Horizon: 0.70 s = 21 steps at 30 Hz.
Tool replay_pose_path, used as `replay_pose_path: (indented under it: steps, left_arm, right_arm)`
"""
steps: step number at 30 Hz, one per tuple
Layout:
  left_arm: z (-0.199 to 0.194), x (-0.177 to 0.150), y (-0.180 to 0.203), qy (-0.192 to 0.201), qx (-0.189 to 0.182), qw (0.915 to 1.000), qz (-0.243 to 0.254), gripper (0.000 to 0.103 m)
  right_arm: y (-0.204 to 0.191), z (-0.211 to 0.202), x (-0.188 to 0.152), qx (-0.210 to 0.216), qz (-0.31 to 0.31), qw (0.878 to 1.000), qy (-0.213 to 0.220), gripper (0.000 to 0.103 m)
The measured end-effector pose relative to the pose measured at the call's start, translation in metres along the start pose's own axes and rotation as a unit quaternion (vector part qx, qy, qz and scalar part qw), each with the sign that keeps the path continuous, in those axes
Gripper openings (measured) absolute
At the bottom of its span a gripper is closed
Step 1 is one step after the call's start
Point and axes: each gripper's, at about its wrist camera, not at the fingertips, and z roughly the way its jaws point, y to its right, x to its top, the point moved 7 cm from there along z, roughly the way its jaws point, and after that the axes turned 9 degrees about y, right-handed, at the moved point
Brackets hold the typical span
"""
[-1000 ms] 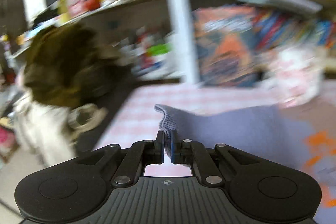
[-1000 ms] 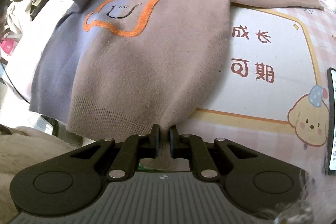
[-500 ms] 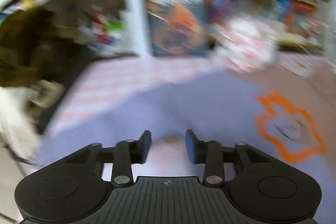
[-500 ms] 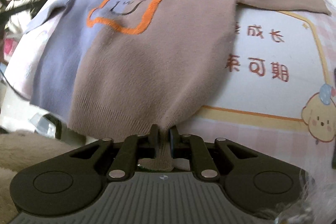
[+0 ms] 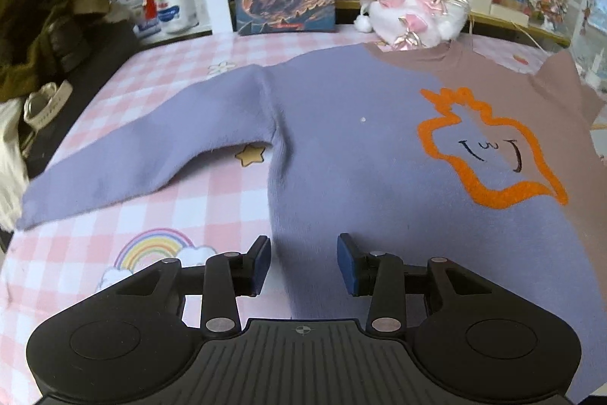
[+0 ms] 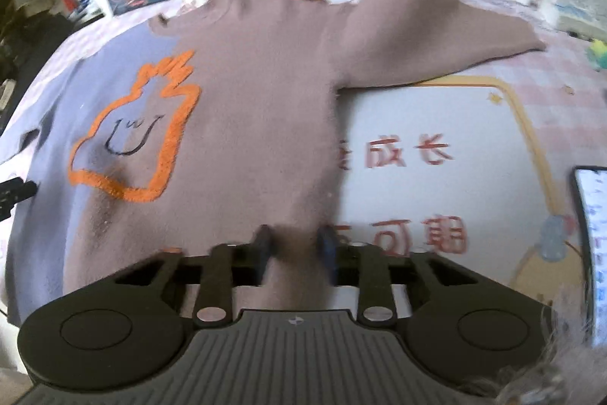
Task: Fold clothes
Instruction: 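Lay the sweater flat and pull its hem toward both grippers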
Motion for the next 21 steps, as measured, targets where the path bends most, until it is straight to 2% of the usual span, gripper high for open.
replay_pose_path:
  steps: [5, 11, 15, 19, 21]
  left_arm:
    - [0.002, 0.001, 0.003, -0.002, 0.000, 1.0000, 0.006, 0.038]
    - [0.005, 0.004, 0.013, -0.001, -0.007, 0.9996, 0.026, 0.027]
    - [0.007, 0.006, 0.027, -0.004, -0.016, 0.9989, 0.045, 0.011]
    - [-0.002, -0.002, 0.031, -0.003, -0.027, 0.9985, 0.047, 0.010]
    - [-0.007, -0.005, 0.034, -0.005, -0.030, 0.9984, 0.048, 0.010]
  right_arm:
    - [0.000, 0.006, 0.002, -0.009, -0.002, 1.000, 0.006, 0.009]
    - [0.000, 0.014, 0.005, -0.019, -0.004, 1.000, 0.014, 0.008]
    - [0.002, 0.020, 0.010, -0.027, -0.008, 0.999, 0.018, 0.008]
    - [0.000, 0.018, 0.007, -0.036, -0.034, 0.999, 0.021, 0.009]
    - [0.007, 0.017, 0.007, -0.040, -0.022, 0.999, 0.023, 0.009]
